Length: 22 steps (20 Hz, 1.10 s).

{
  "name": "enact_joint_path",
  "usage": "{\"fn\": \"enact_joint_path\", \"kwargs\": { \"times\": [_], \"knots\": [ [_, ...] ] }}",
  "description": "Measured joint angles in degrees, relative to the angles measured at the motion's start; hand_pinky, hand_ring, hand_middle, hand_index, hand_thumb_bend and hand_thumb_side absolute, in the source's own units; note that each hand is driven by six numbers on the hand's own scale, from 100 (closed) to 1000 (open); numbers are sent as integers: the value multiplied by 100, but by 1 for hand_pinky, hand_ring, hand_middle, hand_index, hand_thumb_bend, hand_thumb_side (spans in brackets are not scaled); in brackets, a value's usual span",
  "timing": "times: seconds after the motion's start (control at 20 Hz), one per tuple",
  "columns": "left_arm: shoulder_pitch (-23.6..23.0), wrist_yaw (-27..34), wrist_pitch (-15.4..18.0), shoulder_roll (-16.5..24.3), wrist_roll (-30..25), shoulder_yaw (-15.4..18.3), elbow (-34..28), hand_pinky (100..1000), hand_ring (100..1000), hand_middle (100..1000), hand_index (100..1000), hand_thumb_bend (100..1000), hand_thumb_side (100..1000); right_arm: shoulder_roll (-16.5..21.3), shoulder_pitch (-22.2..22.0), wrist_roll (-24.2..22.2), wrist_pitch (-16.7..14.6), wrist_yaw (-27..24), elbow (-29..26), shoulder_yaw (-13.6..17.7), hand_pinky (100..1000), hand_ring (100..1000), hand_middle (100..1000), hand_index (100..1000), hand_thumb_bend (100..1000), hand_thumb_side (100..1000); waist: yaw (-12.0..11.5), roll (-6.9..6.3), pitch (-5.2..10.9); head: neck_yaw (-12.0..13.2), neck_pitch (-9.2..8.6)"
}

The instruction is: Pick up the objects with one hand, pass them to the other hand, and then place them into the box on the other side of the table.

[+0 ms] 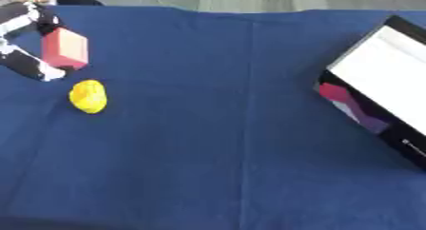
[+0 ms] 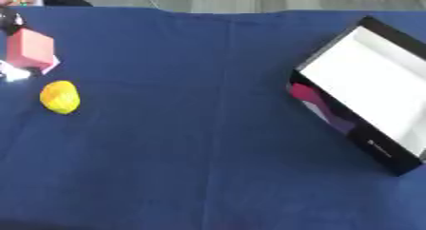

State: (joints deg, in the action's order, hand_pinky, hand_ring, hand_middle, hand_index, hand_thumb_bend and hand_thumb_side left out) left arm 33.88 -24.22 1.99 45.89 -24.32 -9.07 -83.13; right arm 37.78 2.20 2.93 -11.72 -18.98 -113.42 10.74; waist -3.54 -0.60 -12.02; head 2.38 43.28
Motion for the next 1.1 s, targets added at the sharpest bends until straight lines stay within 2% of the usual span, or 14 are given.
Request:
{"fn": "enact_joint_path", "kwargs": {
  "times": [0.35,0.55,1.1],
  "knots": [
    [99,10,-111,-664,307,-112,-81,709,618,535,536,100,176,400,626,-360,180,-117,0,-375,960,1000,1000,1000,100,505,-1,4,46,-257,48],
    [103,-56,-107,-1046,527,-202,-87,705,611,530,536,100,216,583,1049,-579,397,44,-1,-622,959,1000,1000,1000,100,486,13,7,49,-332,49],
    [43,-274,44,-1718,1288,-317,-253,692,588,511,534,100,209,748,2089,-1234,1057,521,-12,-1393,950,1000,1000,1000,100,378,38,7,56,-468,51]
  ]
}}
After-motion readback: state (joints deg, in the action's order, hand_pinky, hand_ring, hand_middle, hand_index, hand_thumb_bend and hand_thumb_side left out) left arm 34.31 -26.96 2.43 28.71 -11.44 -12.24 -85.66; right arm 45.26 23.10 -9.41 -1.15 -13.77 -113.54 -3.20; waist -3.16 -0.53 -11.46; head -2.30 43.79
